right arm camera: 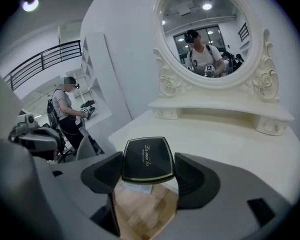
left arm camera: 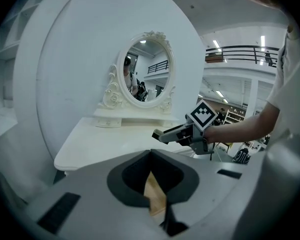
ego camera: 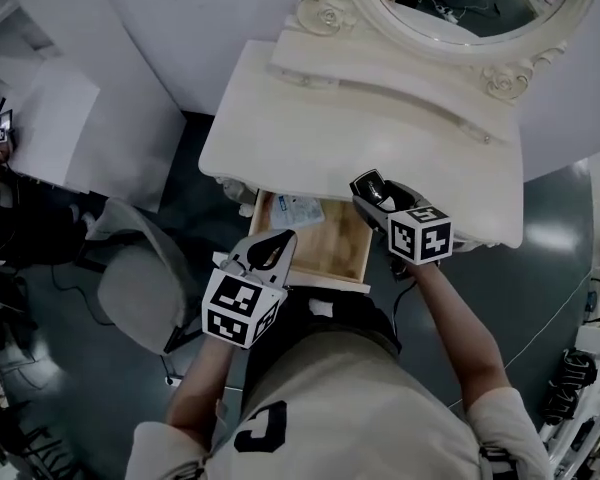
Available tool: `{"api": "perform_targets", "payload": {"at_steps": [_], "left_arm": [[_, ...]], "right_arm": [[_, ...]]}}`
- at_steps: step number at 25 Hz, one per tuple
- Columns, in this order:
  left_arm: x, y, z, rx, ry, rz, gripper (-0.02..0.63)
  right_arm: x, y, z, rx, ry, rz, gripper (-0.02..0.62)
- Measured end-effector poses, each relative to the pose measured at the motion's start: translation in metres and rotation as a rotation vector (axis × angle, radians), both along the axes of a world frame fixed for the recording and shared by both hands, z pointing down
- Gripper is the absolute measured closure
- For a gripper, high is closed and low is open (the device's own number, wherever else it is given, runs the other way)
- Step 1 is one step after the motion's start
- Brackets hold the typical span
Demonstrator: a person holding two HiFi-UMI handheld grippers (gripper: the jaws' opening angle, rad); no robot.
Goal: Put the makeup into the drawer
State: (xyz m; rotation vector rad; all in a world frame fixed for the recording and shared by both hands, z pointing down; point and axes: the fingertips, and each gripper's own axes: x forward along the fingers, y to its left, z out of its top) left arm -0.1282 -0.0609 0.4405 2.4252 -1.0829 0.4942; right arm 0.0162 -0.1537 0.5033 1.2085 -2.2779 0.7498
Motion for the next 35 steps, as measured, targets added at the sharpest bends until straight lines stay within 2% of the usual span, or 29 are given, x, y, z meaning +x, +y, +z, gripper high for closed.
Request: {"api": "perform_targets", "payload": {"at_steps": [9,15,19,26,30,35], "left_arm": [[-0.010,0.013,0.003,-0.008,-0.003,-0.013,0.552],[-0.004,0.018,0.012,-0.035,-0.009,-0.005,0.552],[0.001,0.016,0.017,-0.050,-0.014,-0.010,0.552],[0.016,0.016,0.027,-0.079,-0.027,-0.006,0.552],[0.020,0.015,0.023,-0.103,0.022,-0.029,0.552],[0.016,0.018,0.032,-0.108,-0.024,-0.040,0.552]], "right_arm": [[-0.039,0.033,0.025,-0.048,0.004,-0.121,0.255],[-0.052,0.053,0.068,-0.129,0.043,-0.195,0.255],[-0.053,0.057,0.094,-0.172,0.065,-0.216,0.255],[-0.055,0.053,0.134,-0.271,0.038,-0.211,0.253],[-0.067,0.049,0.150,-0.294,0.065,-0.241,0.253],[-0.080,0.047,0.171,-0.323,0.094,-0.266,0.253]]}}
